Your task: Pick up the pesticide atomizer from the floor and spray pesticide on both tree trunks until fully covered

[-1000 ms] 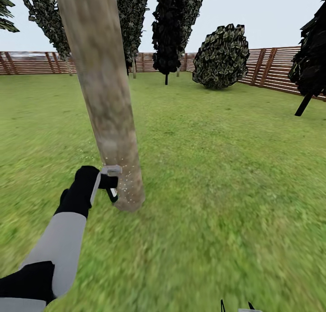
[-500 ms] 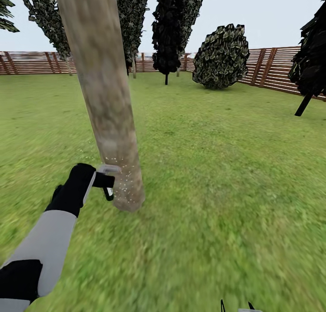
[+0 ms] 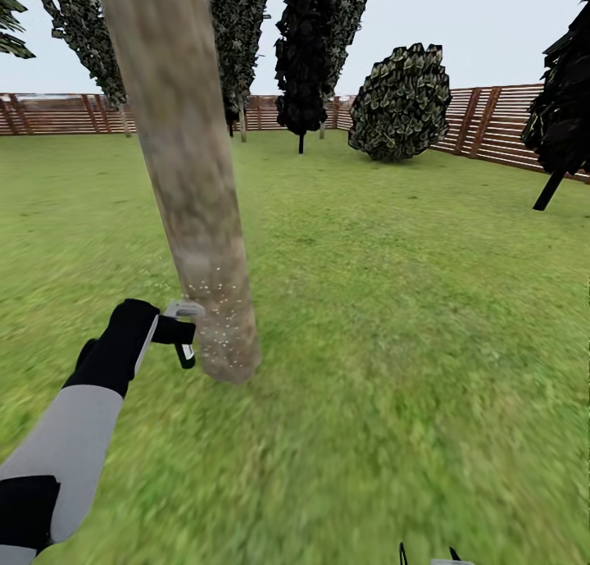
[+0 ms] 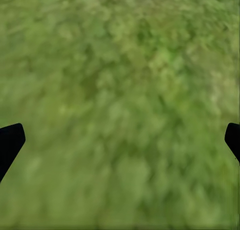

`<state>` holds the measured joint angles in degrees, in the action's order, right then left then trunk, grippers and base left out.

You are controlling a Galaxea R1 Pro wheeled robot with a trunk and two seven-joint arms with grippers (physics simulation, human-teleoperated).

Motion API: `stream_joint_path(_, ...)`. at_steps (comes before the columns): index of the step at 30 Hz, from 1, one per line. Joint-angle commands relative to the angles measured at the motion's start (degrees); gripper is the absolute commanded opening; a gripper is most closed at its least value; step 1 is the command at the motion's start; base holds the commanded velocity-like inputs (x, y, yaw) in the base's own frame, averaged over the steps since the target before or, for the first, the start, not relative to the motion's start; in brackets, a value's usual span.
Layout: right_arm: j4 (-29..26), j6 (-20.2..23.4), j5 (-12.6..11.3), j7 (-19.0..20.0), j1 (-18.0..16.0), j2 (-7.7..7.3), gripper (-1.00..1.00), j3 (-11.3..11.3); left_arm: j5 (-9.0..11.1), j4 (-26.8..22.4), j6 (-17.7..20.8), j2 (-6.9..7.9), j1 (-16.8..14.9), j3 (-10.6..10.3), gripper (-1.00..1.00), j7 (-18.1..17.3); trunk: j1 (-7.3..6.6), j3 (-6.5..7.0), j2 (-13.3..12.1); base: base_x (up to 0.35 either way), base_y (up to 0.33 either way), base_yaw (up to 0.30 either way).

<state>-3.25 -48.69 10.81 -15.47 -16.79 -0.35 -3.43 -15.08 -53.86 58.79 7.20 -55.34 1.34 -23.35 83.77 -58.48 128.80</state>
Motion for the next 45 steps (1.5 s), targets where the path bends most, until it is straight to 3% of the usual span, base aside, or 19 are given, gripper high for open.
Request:
stream_joint_path(1,0.0,0.0,0.0,0.0,0.0,0.0,1.0,0.0,0.1,0.0,0.0,0.0,0.0,0.0,-1.0,0.0,0.0,0.0,0.0,0.0,-0.224,0.0)
stream_joint_path(10,0.0,0.0,0.0,0.0,0.0,0.0,1.0,0.0,0.0,0.0,0.0,0.04,0.1,0.1,-1.0,0.0,0.0,0.0,0.0,0.0,-0.267,0.033)
stream_joint_path(24,0.0,0.0,0.0,0.0,0.0,0.09,1.0,0.0,0.0,0.1,-0.1,-0.07,0.1,0.2,-1.0,0.1,0.0,0.0,0.0,0.0,-0.272,0.259)
stream_joint_path(45,0.0,0.0,0.0,0.0,0.0,-0.01,1.0,0.0,0.0,0.0,-0.1,0.01,0.1,0.2,-1.0,0.1,0.0,0.0,0.0,0.0,-0.271,0.039)
